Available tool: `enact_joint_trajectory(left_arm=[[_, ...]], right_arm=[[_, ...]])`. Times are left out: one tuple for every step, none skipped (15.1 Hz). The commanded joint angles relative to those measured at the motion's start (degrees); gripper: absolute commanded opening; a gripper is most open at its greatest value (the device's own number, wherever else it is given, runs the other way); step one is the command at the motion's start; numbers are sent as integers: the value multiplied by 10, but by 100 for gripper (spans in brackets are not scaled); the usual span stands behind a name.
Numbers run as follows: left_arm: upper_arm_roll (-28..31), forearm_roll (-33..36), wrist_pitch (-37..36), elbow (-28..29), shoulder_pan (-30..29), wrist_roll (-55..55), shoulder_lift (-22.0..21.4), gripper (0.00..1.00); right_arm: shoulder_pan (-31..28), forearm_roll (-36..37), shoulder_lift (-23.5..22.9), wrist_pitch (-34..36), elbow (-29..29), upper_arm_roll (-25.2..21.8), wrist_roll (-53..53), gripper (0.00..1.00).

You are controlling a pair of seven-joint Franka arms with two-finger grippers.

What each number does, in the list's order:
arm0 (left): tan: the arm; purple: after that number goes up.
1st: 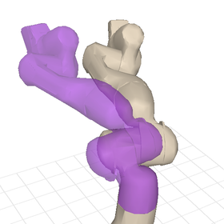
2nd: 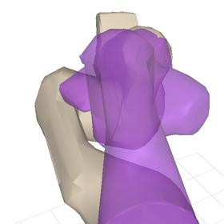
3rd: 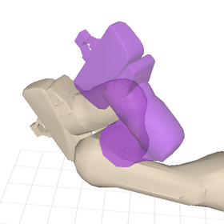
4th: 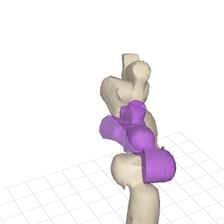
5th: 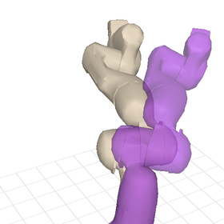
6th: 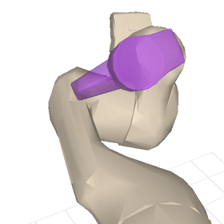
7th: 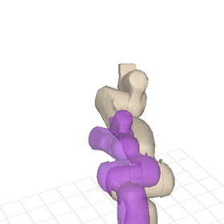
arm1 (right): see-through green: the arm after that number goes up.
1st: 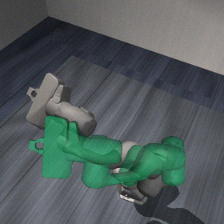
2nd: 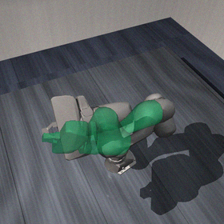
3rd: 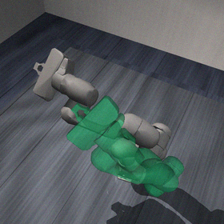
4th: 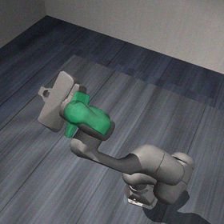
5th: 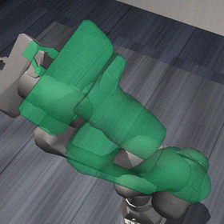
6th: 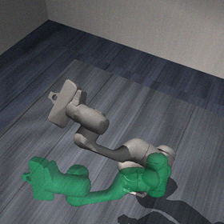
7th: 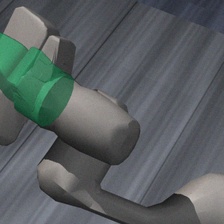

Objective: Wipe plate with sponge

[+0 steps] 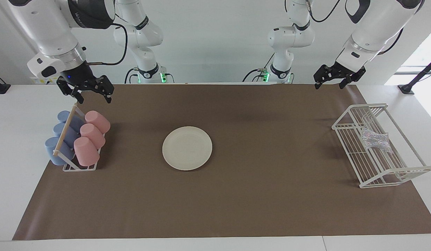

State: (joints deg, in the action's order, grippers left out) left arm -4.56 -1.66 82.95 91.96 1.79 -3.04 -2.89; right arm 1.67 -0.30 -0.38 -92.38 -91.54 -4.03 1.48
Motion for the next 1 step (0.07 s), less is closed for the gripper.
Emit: enact_joint_trajectory(left_arm=[[1, -5, 9, 4, -2, -5, -7, 100]], right_arm=[[-3, -7, 4, -5, -1, 3, -13, 100]])
